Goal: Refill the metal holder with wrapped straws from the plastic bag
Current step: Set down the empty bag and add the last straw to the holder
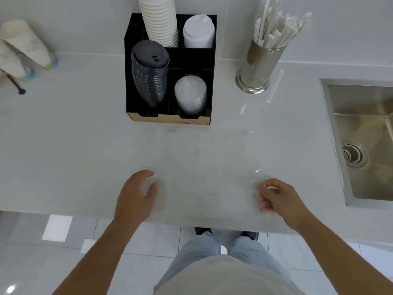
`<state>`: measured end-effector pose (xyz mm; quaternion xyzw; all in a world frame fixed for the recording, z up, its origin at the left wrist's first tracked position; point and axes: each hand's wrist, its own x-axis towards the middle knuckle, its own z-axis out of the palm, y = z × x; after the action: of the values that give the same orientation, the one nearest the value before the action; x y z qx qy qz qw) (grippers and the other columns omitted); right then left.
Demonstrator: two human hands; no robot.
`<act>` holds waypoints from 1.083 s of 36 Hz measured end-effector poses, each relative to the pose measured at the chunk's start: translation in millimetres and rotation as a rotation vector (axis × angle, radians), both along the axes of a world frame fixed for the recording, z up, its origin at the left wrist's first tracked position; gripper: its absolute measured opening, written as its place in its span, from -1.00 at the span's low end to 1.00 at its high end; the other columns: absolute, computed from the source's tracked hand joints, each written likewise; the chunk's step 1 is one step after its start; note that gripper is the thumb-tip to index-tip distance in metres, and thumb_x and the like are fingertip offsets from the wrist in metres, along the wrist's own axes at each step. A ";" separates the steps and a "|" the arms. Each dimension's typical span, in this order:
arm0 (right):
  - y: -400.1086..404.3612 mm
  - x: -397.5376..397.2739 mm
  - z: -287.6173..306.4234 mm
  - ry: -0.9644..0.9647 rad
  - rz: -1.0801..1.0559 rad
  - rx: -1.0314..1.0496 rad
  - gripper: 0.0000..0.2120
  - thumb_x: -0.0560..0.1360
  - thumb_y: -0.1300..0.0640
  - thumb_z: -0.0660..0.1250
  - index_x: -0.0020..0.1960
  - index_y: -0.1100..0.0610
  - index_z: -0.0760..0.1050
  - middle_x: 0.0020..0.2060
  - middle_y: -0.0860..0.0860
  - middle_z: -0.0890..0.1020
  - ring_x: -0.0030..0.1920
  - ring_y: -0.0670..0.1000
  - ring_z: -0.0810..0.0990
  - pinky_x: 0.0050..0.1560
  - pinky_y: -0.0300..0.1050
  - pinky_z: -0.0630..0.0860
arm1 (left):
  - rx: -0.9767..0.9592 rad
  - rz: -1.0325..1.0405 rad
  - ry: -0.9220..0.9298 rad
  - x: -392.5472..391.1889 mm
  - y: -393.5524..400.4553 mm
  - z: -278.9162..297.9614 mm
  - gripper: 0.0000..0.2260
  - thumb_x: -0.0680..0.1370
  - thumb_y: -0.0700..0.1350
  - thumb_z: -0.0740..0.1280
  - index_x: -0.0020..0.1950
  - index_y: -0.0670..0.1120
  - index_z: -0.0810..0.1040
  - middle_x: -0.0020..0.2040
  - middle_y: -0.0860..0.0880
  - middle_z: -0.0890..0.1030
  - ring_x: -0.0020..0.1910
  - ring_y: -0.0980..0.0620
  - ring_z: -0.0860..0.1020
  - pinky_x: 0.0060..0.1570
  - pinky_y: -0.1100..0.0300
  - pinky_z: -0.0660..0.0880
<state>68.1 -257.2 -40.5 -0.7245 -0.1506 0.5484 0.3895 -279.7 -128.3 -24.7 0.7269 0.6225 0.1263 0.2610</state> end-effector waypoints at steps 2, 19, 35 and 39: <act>2.8 -2.5 -1.0 0.034 -0.013 0.009 -0.95 0.52 0.27 0.36 -0.12 0.22 0.57 -0.41 0.15 0.58 -0.45 0.11 0.52 -0.35 -0.04 0.57 | -0.029 -0.153 0.010 24.5 6.9 -1.4 -0.67 0.57 -0.11 0.32 0.34 -0.10 0.50 0.40 -0.07 0.49 0.42 -0.08 0.38 0.38 0.09 0.24; -30.2 -13.3 -1.2 0.125 -0.060 -0.126 -0.73 0.31 0.52 0.44 -0.05 0.30 0.59 -0.32 0.18 0.56 -0.32 0.11 0.58 -0.24 -0.05 0.63 | -0.178 -0.501 0.356 86.3 30.2 -33.8 -0.43 0.58 0.22 0.07 0.56 0.21 -0.03 0.62 0.05 -0.15 0.57 -0.06 -0.19 0.50 -0.19 -0.17; -39.5 -17.7 -1.9 0.084 0.046 -0.162 -0.91 0.37 0.50 0.39 -0.19 0.36 0.58 -0.44 0.21 0.58 -0.42 0.13 0.56 -0.31 -0.08 0.59 | -0.175 -0.496 0.356 73.7 31.8 -34.7 -0.37 0.55 0.30 0.08 0.56 0.22 -0.07 0.61 0.09 -0.17 0.57 -0.03 -0.21 0.50 -0.18 -0.17; -38.8 -9.2 0.6 0.034 0.096 -0.176 -0.91 0.38 0.49 0.36 -0.21 0.35 0.59 -0.45 0.21 0.59 -0.44 0.10 0.56 -0.31 -0.07 0.59 | -0.170 -0.487 0.378 74.0 31.6 -32.5 -0.36 0.54 0.31 0.08 0.57 0.21 -0.06 0.62 0.07 -0.15 0.58 -0.04 -0.19 0.50 -0.18 -0.14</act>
<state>58.9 -296.0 -39.9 -0.7386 -0.1299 0.5896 0.3001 -205.7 -96.7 -57.2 0.8408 0.4760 -0.1293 0.2231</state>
